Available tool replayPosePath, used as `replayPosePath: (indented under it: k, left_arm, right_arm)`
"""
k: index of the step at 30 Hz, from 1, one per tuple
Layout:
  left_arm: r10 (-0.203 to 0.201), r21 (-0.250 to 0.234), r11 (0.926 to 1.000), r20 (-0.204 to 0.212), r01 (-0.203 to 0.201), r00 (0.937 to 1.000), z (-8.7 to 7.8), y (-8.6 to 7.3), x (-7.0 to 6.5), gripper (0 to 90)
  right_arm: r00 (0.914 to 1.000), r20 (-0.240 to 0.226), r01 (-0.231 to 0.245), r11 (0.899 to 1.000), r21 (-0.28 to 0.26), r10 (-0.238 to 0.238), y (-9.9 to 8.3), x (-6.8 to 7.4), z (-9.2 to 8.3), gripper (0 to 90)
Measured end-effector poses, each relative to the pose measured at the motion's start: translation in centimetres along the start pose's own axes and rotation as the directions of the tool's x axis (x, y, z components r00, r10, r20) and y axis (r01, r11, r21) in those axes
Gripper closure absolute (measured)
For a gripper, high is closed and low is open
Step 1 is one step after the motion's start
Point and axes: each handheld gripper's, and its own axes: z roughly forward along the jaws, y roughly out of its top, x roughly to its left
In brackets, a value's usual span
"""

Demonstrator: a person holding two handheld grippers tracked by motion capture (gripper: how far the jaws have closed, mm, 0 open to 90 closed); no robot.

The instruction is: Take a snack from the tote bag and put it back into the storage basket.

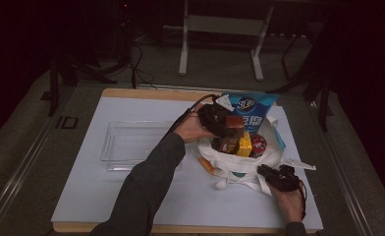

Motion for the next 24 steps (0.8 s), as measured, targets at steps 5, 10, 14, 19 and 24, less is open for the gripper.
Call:
replayPosePath:
  k: [5, 10, 14, 19, 24]
  left_arm:
    - [-0.008, -0.003, 1.0, 0.006, 0.008, 1.0, 0.4, 0.0, -0.1, 33.9]
    - [-0.014, -0.012, 0.9998, 0.012, 0.014, 0.9998, 1.0, -0.1, -0.1, 34.4]
    - [-0.022, -0.038, 0.999, 0.024, 0.023, 0.9995, 1.3, -0.3, -0.3, 37.0]
    - [-0.025, -0.074, 0.9969, 0.019, 0.027, 0.9995, 1.4, -0.6, -0.4, 37.6]
    - [-0.056, -0.135, 0.9892, 0.016, 0.057, 0.9983, 1.5, -1.1, -0.4, 37.3]
  right_arm:
    - [1.0, -0.003, -0.001, 1.0, 0.0, 0.001, 0.0, 0.0, 0.0, 74.6]
    - [1.0, -0.006, -0.001, 1.0, 0.0, 0.001, 0.0, -0.1, 0.0, 74.6]
    - [1.0, -0.01, -0.002, 1.0, 0.0, 0.002, 0.0, -0.1, 0.0, 74.6]
    - [0.9999, -0.01, -0.002, 1.0, 0.0, 0.002, 0.0, -0.1, 0.0, 74.6]
    - [0.9999, -0.01, -0.002, 1.0, 0.0, 0.002, 0.0, -0.1, 0.0, 74.6]
